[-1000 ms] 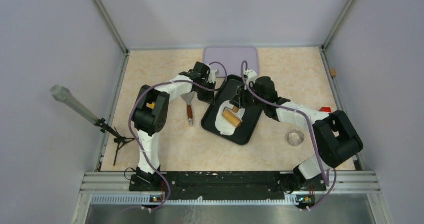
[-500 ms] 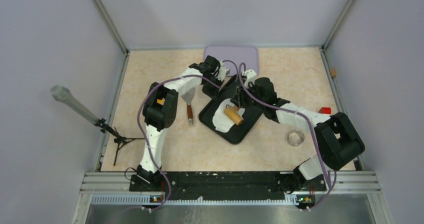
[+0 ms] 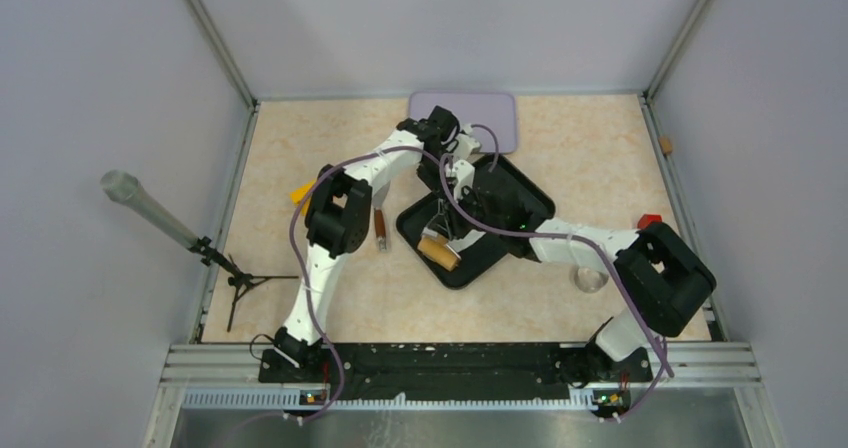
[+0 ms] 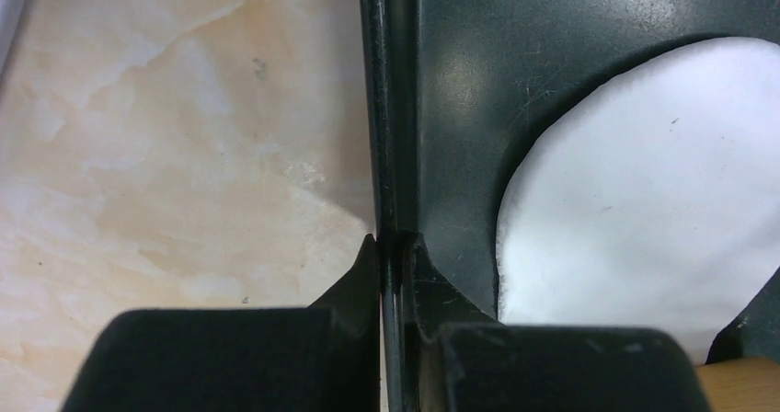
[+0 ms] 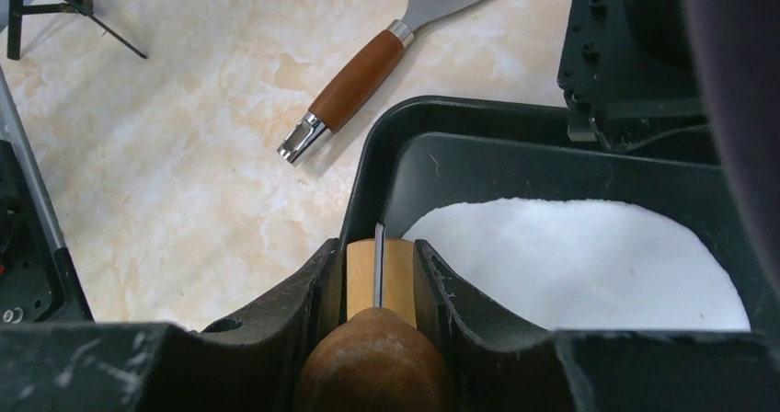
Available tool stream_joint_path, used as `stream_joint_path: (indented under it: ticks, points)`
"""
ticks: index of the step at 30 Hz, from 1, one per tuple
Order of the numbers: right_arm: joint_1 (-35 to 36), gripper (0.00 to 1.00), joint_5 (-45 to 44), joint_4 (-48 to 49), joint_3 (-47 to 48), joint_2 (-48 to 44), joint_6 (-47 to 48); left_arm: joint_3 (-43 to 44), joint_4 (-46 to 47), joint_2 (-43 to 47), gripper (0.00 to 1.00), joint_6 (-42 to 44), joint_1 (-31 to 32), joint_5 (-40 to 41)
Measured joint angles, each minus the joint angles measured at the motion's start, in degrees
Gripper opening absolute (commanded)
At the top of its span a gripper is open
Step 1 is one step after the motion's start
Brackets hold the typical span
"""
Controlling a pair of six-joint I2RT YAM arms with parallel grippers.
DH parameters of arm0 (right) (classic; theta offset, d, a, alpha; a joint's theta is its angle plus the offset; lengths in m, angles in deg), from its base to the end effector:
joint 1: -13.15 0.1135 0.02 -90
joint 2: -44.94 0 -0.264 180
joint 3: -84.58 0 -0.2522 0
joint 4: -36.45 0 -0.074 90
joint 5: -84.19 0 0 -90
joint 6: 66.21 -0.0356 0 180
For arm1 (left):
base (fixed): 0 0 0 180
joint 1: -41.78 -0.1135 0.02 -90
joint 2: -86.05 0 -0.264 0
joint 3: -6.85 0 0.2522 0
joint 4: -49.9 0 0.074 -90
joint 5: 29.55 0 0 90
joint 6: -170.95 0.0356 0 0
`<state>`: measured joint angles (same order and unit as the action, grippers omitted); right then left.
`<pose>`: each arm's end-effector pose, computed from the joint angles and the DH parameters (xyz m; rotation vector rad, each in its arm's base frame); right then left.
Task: Roll out the dumpling wrappers from the dough
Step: Flatten out the dough on the work surface.
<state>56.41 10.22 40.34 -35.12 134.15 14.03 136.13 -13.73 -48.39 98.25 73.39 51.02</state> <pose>0.2374 0.2369 0.2098 -0.7819 1.9475 0.8575 0.4189 -0.2647 0.1776 1.1901 2.5132 -0.2924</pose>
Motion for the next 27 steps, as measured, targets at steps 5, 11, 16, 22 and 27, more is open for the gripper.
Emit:
stream_joint_path:
  ticks: [5, 11, 16, 22, 27]
  points:
    - [0.7, 0.00, -3.7, -0.3, 0.0, -0.3, -1.7, 0.0, 0.2, 0.0, 0.00, 3.6, 1.8, 0.9]
    - [-4.6, 0.00, -9.0, -3.3, 0.0, -2.0, -6.3, 0.0, 1.0, 0.0, 0.00, 5.6, 2.3, 0.7]
    - [-6.4, 0.00, -13.8, -5.1, -0.1, -3.2, -8.5, -0.2, 1.8, 0.0, 0.00, 6.2, 2.3, 0.3]
    - [-2.7, 0.00, -15.6, -3.4, -0.8, -2.8, -9.8, -0.2, 1.9, 0.0, 0.00, 6.2, 2.3, 0.5]
    - [2.3, 0.00, -14.0, -0.2, -1.2, -1.3, -10.0, -0.2, 1.9, 0.0, 0.00, 5.7, 2.3, 0.8]
